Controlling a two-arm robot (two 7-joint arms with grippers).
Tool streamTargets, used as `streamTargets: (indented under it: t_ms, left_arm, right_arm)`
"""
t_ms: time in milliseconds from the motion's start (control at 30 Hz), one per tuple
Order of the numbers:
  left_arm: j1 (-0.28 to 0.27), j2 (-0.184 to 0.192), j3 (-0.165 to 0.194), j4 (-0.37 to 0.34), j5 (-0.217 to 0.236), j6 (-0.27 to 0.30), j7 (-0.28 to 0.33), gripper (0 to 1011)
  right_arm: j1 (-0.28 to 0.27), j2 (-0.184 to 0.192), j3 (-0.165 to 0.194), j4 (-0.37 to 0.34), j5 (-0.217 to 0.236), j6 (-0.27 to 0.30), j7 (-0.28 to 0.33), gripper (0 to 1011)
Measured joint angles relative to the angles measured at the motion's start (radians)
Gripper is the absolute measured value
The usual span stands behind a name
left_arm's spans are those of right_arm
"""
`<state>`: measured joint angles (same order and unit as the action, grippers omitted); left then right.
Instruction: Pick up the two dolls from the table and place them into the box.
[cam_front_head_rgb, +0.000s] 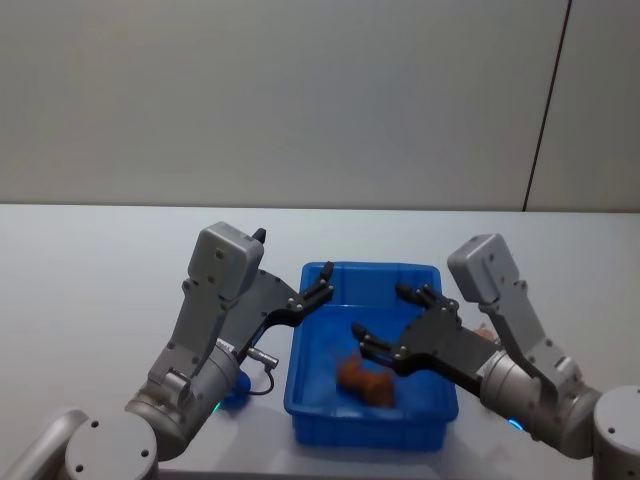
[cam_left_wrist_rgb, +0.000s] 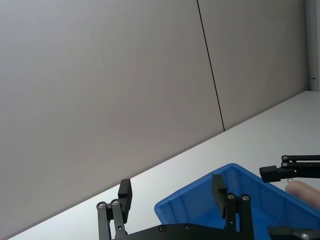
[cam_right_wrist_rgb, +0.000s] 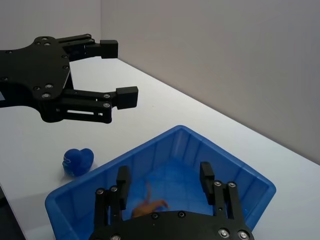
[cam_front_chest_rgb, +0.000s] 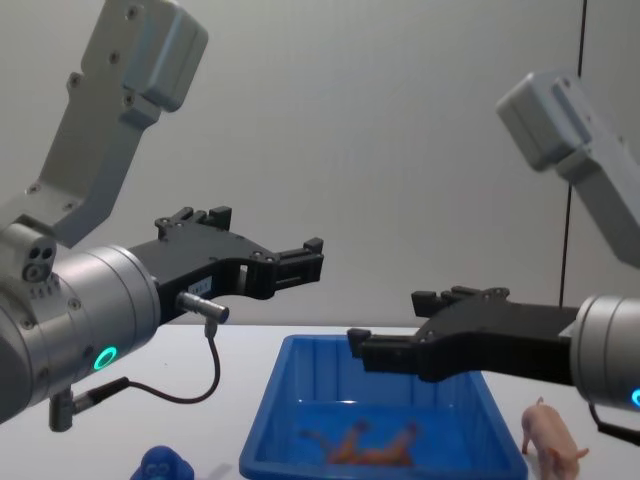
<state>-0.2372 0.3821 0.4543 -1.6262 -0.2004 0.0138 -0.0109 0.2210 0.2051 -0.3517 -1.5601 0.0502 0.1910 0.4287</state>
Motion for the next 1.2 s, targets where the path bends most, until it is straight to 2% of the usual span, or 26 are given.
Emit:
streamTargets:
  t_ms: [33,133,167,267,600,1200]
  left_arm:
    - [0.0,0.0,0.0,0.0,0.0,0.0,0.0,1003]
    - [0.0,0.0,0.0,0.0,0.0,0.0,0.0,1003]
    - [0.0,0.0,0.0,0.0,0.0,0.0,0.0,1003]
    - [0.0,0.0,0.0,0.0,0.0,0.0,0.0,1003]
    - [0.0,0.0,0.0,0.0,0.0,0.0,0.0,1003]
    - [0.0,0.0,0.0,0.0,0.0,0.0,0.0,1003]
  right_arm:
    - [0.001,-0.001,-0.001,0.004,-0.001,-0.001,0.0,871]
    - [0.002,-0.002,-0.002,0.009,-0.003,-0.004,-0.001,922]
    - [0.003,-0.002,-0.002,0.011,-0.003,-0.006,-0.004,967]
    - [0.003,-0.002,-0.001,0.015,-0.001,-0.009,-0.014,1001]
    - [-0.005,0.023,0.025,0.013,0.028,-0.023,-0.051,1001]
    - [-0.071,0.113,0.101,-0.06,0.135,-0.023,-0.12,1001]
